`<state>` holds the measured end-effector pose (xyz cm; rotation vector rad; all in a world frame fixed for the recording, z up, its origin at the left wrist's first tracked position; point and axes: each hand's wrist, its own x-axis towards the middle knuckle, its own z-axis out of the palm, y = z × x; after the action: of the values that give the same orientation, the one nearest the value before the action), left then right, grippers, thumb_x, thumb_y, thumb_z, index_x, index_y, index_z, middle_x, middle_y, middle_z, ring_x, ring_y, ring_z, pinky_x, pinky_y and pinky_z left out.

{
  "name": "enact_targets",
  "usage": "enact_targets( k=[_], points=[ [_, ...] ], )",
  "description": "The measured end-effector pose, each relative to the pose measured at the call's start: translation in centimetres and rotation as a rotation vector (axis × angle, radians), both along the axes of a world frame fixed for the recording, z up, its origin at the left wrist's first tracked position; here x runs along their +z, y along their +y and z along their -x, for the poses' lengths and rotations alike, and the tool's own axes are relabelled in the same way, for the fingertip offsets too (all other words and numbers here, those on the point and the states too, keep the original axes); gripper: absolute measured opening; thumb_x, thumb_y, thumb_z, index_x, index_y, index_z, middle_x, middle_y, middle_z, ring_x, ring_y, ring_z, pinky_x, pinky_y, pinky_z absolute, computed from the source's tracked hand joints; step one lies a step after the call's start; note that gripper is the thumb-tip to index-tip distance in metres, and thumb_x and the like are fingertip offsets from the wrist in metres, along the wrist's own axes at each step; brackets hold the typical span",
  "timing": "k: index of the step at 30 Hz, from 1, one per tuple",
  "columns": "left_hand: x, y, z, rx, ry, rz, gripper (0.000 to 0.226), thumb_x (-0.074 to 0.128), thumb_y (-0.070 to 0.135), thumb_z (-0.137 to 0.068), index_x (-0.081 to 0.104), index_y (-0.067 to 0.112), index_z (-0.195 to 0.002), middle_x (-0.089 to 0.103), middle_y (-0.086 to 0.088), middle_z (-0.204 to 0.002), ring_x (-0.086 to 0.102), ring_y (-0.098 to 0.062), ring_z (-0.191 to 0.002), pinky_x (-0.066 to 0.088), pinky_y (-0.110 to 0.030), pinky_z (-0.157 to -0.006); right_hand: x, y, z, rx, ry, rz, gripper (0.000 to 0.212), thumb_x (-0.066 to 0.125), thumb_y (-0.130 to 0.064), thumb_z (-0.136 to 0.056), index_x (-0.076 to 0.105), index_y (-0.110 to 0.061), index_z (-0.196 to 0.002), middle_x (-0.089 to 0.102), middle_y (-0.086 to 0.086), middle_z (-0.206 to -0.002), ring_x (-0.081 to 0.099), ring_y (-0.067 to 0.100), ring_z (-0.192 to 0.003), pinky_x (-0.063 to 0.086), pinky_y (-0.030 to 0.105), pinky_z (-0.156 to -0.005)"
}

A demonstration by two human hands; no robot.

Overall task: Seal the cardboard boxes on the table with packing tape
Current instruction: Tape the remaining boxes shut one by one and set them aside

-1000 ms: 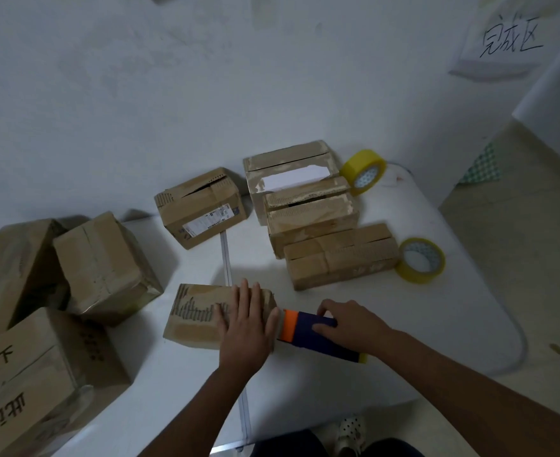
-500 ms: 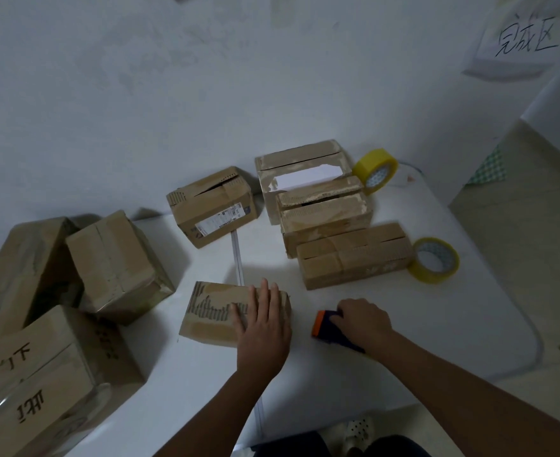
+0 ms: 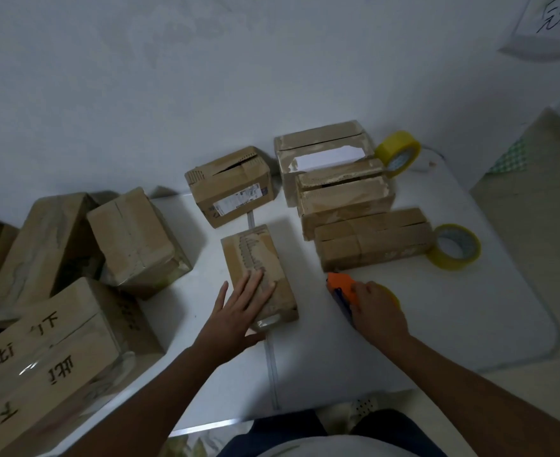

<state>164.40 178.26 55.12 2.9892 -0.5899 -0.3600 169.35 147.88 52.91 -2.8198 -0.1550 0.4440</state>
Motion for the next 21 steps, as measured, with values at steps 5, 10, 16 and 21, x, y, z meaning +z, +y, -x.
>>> enact_targets(
  k=[5, 10, 16, 21],
  points=[
    [-0.2, -0.6, 0.0, 0.039, 0.041, -0.012, 0.116, 0.081, 0.030, -0.077, -0.002, 0.027, -0.159, -0.008, -0.006, -0.166, -0.004, -0.029, -0.153, 0.015, -0.058, -0.117, 2.9, 5.4, 1.6, -0.115, 0.400, -0.728, 0.036, 0.046, 0.012, -0.085, 0.072, -0.011, -0.094, 0.070, 0.001, -0.092, 0.063, 0.013, -0.087, 0.050, 0.023, -0.075],
    [-0.3, -0.3, 0.2, 0.016, 0.030, -0.017, 0.114, 0.066, 0.009, -0.085, -0.022, 0.033, -0.153, -0.030, -0.001, -0.161, -0.024, -0.026, -0.149, 0.004, -0.054, -0.119, 2.2, 11.5, 3.1, -0.120, 0.609, -0.850, 0.021, 0.059, -0.006, -0.091, 0.077, -0.017, -0.097, 0.070, 0.000, -0.109, 0.062, 0.017, -0.101, 0.050, 0.020, -0.080],
    [0.1, 0.0, 0.3, 0.017, 0.046, -0.016, 0.110, 0.062, 0.013, -0.090, -0.027, 0.036, -0.150, -0.036, 0.002, -0.158, -0.032, -0.022, -0.146, -0.001, -0.054, -0.119, -1.0, 13.5, 2.6, -0.430, 0.625, -0.621, 0.010, 0.070, -0.015, -0.085, 0.066, -0.014, -0.076, 0.066, 0.007, -0.079, 0.060, 0.021, -0.072, 0.049, 0.032, -0.066],
    [-0.5, 1.8, -0.1, -0.040, 0.069, 0.068, 0.101, 0.060, 0.056, -0.090, -0.017, 0.040, -0.154, -0.029, 0.007, -0.161, -0.026, -0.019, -0.148, -0.006, -0.056, -0.117, -1.0, 9.8, 1.2, -0.583, 0.550, -0.671, 0.030, 0.044, 0.007, -0.093, 0.068, -0.004, -0.081, 0.070, 0.012, -0.092, 0.066, 0.021, -0.062, 0.045, 0.024, -0.052]
  ],
)
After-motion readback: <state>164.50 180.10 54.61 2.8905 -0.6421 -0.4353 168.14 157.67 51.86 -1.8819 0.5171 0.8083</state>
